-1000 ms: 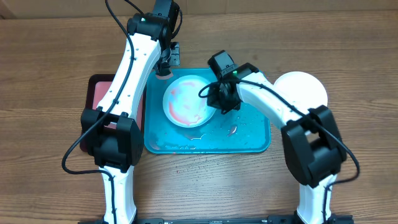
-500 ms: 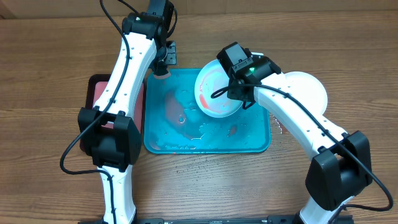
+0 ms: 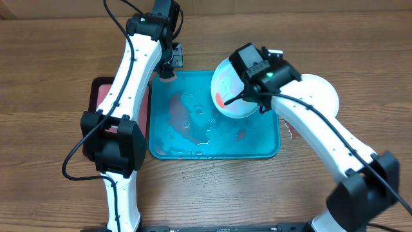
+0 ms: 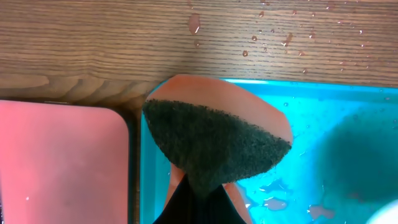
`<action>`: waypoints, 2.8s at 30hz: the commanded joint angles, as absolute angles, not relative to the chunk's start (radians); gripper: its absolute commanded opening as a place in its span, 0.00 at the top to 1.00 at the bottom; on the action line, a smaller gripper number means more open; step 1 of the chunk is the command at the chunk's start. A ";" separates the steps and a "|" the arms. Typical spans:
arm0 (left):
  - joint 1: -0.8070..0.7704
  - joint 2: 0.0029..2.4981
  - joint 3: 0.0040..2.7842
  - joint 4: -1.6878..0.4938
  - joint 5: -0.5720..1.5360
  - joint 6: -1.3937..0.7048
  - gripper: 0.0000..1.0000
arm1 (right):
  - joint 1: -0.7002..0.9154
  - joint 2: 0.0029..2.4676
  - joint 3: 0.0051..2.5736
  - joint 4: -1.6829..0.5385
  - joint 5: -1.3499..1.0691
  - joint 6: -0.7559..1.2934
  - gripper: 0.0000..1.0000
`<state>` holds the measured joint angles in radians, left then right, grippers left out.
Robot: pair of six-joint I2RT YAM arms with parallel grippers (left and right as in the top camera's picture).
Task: Clean dirty plates on tray and stack at the side
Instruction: 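Lift the light-blue plate with right gripper and carry it right, then lower the light-blue plate onto the plate stack and release it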
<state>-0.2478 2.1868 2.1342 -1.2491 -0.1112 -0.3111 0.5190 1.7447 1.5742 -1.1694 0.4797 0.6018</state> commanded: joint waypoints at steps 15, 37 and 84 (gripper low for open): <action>-0.247 2.188 2.129 -1.242 -0.103 -0.292 0.96 | 0.785 1.657 1.593 -1.229 1.180 0.602 0.96; -0.247 2.188 2.129 -1.233 -0.104 -0.292 0.96 | 0.899 1.657 1.593 -1.407 1.460 0.869 0.96; -0.247 2.188 2.129 -1.225 -0.103 -0.292 0.96 | -0.197 1.699 1.644 -1.215 -0.084 0.390 0.96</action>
<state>-0.2481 2.1868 2.1338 -1.2308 -0.1078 -0.3111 -0.1291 1.6444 1.6382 -1.2209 0.0147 0.4572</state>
